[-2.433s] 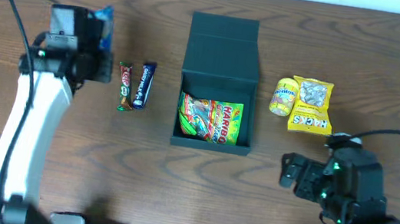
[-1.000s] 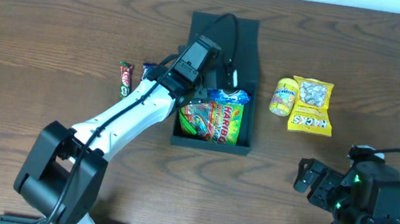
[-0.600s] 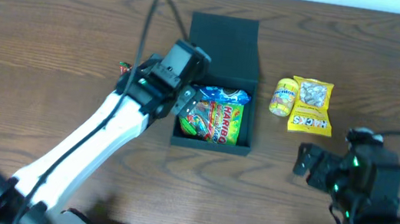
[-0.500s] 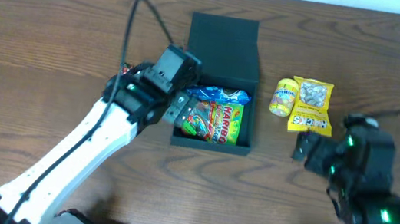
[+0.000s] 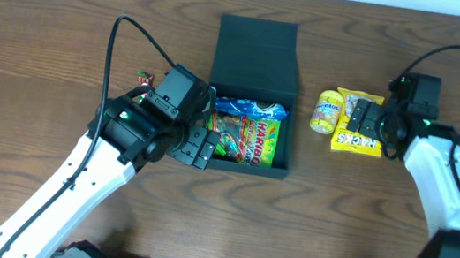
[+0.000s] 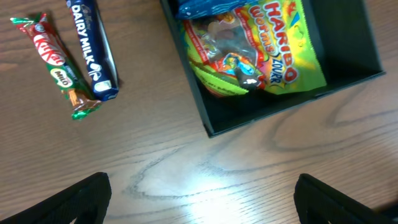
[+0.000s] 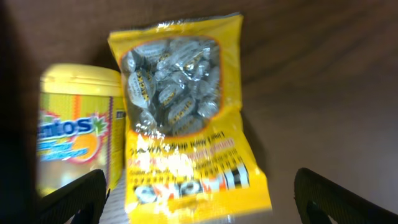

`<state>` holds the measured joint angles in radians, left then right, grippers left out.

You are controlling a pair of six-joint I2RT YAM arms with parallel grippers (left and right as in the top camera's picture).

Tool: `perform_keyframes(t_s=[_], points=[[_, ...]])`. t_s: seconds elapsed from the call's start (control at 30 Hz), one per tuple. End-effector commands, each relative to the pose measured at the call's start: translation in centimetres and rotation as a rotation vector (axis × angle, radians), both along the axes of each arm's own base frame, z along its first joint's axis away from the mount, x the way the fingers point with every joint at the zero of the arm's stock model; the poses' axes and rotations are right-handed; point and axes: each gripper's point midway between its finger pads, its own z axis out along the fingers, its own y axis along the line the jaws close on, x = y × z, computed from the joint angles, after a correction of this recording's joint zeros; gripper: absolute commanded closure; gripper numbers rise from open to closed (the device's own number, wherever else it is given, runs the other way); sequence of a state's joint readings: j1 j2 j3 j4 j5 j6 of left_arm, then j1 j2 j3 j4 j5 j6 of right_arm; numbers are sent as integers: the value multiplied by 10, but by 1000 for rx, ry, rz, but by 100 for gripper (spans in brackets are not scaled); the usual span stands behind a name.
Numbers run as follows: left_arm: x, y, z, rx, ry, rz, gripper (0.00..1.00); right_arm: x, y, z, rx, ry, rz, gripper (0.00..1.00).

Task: Pack container
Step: 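Grasp the yellow Hacks bag with the right gripper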

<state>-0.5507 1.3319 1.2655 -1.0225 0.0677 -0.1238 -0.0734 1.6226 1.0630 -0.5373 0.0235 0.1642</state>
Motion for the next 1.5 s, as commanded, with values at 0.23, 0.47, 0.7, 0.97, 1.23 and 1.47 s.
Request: perform_keyframes(t_s=[0.23,0.47,0.7,0.97,1.23,1.47], points=[[1,-2,8,-26,-15,7,5,6,2,-65,-29,133,130,10],[1,-2,8,-26,-15,7,5,6,2,-74,-27,150,130,82],[1,-2,7,-26,-14,8,5,2,1,-34,-27,126,113,99],[1,-2,8,-29,-13,13,5,-10,27,90,37,-110,98,99],[6,-5,10,-84,-7,125,5,-54,144,127,294,-133,257,99],[-7,3,40,-141,-84,127,5,-70,213,93,325,-14,302,99]])
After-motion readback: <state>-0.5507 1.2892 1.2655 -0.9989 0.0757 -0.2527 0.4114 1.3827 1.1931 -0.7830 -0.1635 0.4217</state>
